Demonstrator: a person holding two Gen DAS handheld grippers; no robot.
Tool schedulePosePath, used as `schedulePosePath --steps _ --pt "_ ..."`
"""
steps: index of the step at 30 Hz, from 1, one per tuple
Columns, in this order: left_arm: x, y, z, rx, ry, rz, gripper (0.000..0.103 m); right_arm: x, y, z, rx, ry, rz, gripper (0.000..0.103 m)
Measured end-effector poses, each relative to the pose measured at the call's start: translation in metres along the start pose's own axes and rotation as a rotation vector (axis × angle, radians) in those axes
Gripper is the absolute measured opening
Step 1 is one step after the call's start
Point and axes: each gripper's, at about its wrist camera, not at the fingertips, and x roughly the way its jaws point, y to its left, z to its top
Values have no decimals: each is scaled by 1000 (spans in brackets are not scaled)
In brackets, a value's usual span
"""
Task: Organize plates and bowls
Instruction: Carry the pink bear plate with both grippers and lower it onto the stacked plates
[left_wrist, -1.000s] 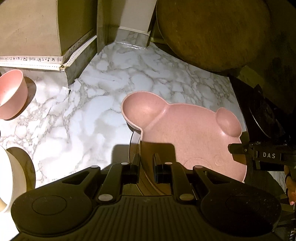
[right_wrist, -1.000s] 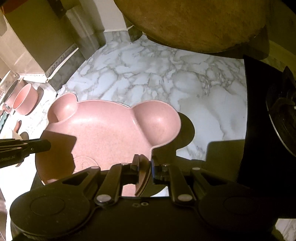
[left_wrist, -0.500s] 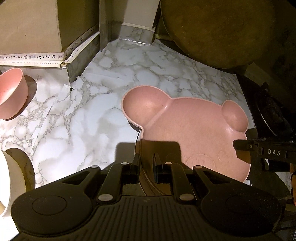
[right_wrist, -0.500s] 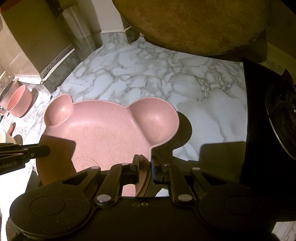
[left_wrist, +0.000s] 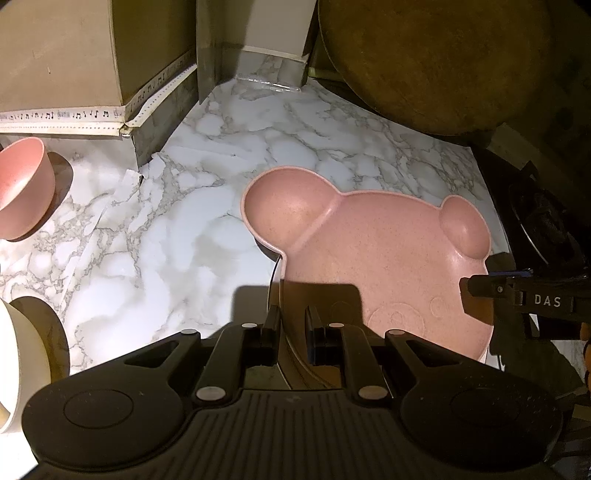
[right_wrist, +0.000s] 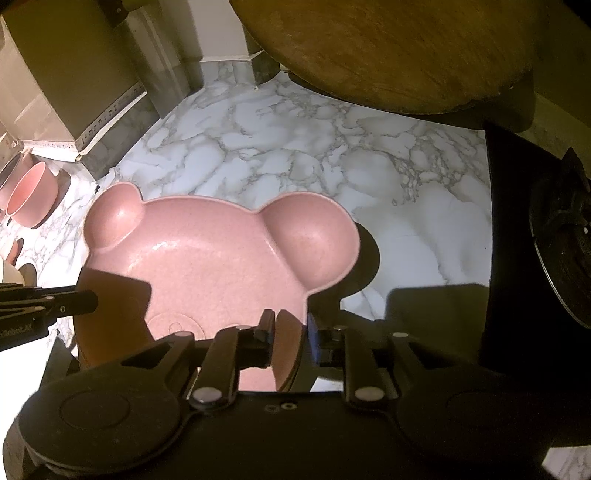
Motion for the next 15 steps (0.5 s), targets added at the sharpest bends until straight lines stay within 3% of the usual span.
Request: schedulePosePath --steps 15 --pt "-35 -5 -13 34 -78 -11 13 -33 23 -11 -49 -45 16 36"
